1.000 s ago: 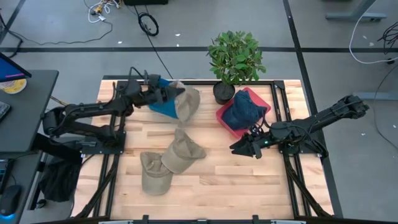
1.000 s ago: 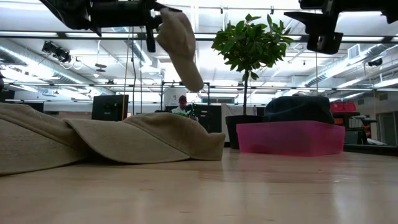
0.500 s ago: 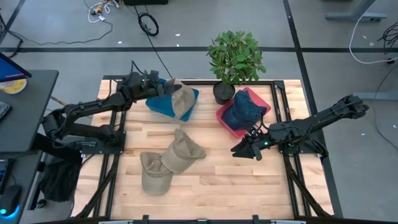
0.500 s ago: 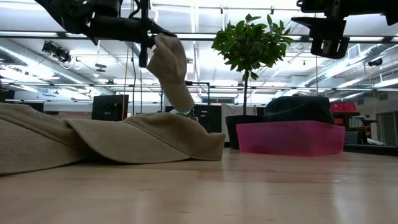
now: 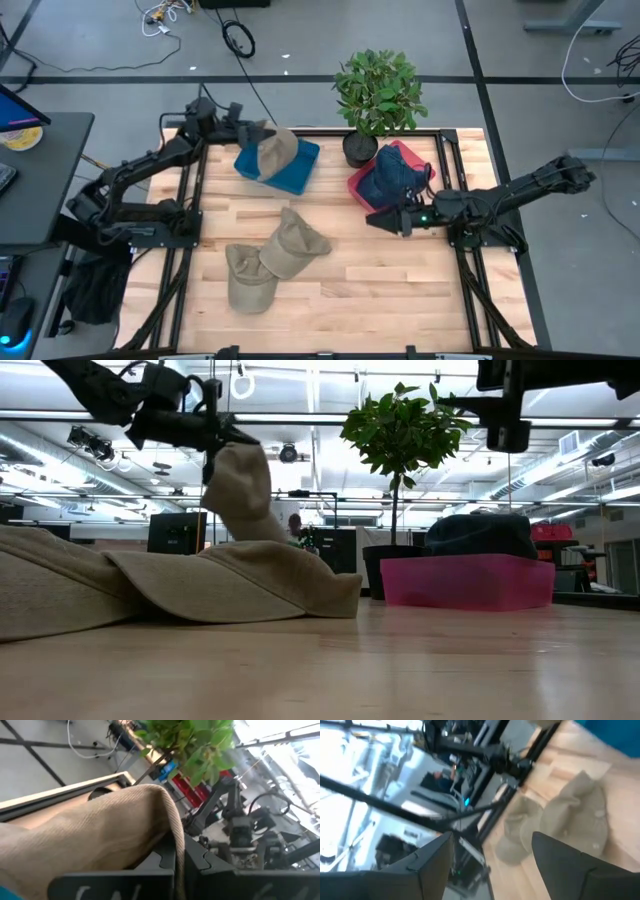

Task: Pick & Place hat
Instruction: Put the bottom right brown cap into the blue bin

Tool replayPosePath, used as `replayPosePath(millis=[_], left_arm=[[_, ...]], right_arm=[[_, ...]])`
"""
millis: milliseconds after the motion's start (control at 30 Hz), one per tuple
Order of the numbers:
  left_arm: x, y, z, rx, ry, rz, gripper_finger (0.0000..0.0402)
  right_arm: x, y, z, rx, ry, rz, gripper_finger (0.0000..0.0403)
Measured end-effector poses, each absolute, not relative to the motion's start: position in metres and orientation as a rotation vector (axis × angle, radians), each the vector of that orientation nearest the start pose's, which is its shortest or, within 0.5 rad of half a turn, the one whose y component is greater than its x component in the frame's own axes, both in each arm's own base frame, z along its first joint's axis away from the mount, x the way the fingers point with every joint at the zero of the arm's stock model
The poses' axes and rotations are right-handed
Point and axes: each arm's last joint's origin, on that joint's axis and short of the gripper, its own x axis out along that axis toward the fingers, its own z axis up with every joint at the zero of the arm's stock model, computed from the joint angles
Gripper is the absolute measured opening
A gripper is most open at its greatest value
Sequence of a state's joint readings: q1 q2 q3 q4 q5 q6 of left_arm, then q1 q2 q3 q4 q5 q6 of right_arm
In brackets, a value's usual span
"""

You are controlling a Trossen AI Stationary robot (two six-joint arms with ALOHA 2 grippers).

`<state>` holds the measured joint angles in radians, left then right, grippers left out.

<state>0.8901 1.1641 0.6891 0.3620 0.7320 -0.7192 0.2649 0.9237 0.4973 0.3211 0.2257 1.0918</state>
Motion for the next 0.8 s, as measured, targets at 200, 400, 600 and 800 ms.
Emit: replayPosePath(millis=[200, 400, 600, 800], left_arm=[[0.160, 0.188, 0.268, -0.799, 0.098, 0.152, 0.0003], [0.160, 0.194, 0.258, -0.754, 0.140, 0.163, 0.0003], [0.167, 0.204, 0.242, -0.797, 0.172, 0.178, 0.0003], [0.175, 0.208, 0.232, -0.856, 0.188, 0.132, 0.0003]], right_arm=[[0.201, 0.039, 0.261, 1.076, 0.050, -0.054, 0.0272], [0.202, 0.033, 0.261, 1.087, 0.034, -0.083, 0.0272], [0.203, 0.028, 0.260, 1.100, 0.022, -0.106, 0.0272], [0.203, 0.027, 0.260, 1.099, 0.025, -0.114, 0.0272]])
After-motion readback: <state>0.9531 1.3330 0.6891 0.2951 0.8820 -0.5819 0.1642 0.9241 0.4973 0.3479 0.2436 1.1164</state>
